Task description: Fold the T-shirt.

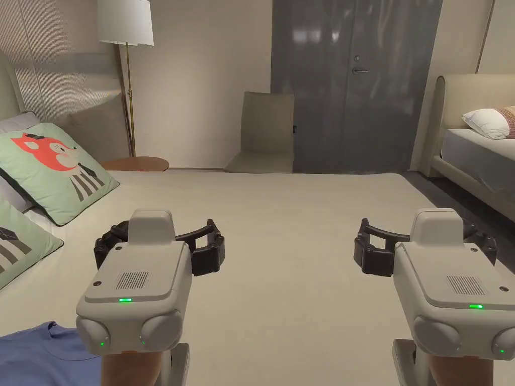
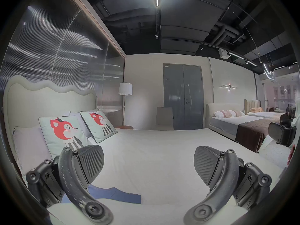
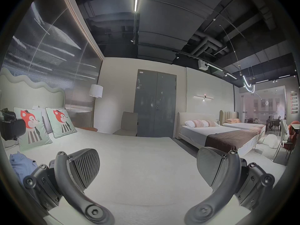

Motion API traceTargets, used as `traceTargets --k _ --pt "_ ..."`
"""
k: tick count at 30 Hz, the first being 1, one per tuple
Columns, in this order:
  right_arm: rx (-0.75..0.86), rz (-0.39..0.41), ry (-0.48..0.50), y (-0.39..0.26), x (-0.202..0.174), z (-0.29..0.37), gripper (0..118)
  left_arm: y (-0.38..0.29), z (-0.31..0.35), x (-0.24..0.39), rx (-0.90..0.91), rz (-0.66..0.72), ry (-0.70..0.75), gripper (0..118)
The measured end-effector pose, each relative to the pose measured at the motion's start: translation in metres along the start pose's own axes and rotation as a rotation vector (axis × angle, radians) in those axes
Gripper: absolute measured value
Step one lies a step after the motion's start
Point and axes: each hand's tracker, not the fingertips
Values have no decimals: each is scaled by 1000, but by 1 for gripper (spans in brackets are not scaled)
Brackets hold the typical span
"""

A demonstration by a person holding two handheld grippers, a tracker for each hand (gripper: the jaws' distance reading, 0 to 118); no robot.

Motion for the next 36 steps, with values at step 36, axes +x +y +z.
traceTargets --k 36 --pt "-8 12 51 3 -8 9 118 2 8 1 -3 -16 -32 111"
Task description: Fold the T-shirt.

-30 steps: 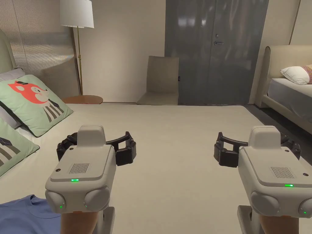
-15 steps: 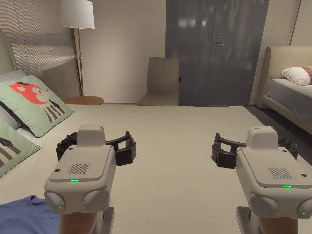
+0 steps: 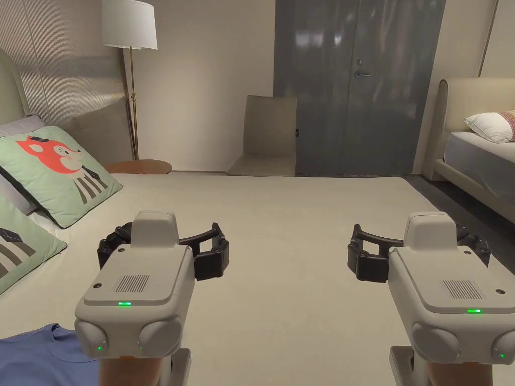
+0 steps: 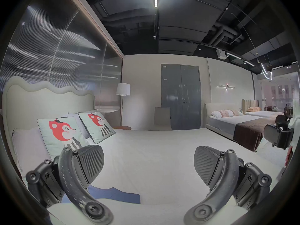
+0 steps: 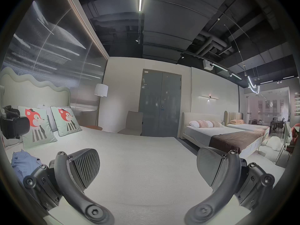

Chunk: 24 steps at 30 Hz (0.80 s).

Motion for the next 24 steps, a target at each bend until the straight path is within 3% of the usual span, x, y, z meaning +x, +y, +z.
traceTargets --k 24 --pt "8 15 16 2 -4 1 118 1 2 0 4 0 10 111"
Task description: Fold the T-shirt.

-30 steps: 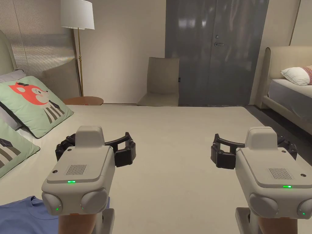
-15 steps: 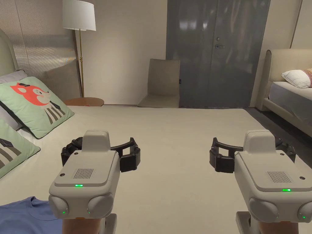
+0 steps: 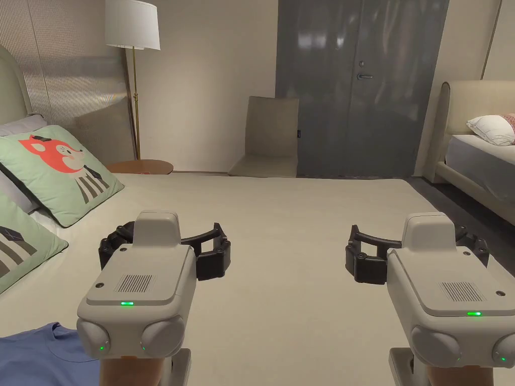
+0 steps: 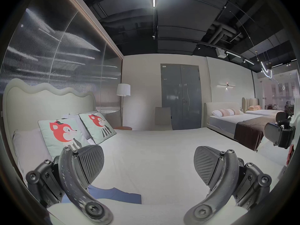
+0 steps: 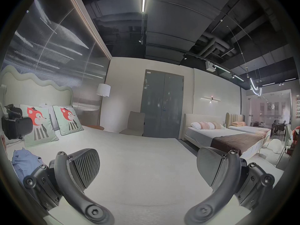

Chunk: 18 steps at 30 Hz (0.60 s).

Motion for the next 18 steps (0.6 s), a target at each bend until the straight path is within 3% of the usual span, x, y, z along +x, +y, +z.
traceTargets --k 18 --pt "5 -2 8 4 -2 4 118 -1 1 1 2 6 5 111"
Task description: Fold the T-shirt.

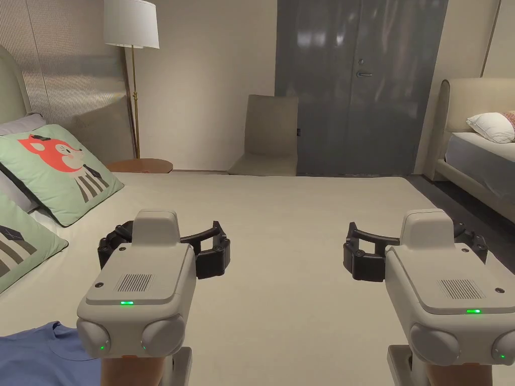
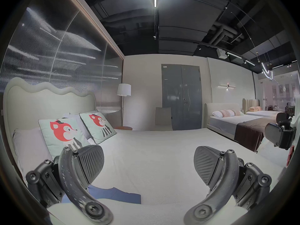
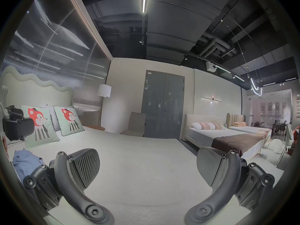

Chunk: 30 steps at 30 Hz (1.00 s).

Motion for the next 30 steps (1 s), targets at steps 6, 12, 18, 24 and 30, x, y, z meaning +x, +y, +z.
traceTargets --k 6,12,18,24,30 --pt "2 6 4 0 -1 0 118 0 1 1 2 -15 -1 111" --pt "6 4 4 1 -2 -3 118 1 2 0 6 -10 -1 111" --pt "8 3 8 2 -2 -2 118 1 1 -1 6 -8 3 111" --pt "5 3 7 2 -3 -1 118 0 -1 -2 5 -13 3 111" --pt "7 9 5 1 -3 -1 118 1 0 -1 15 -22 5 111"
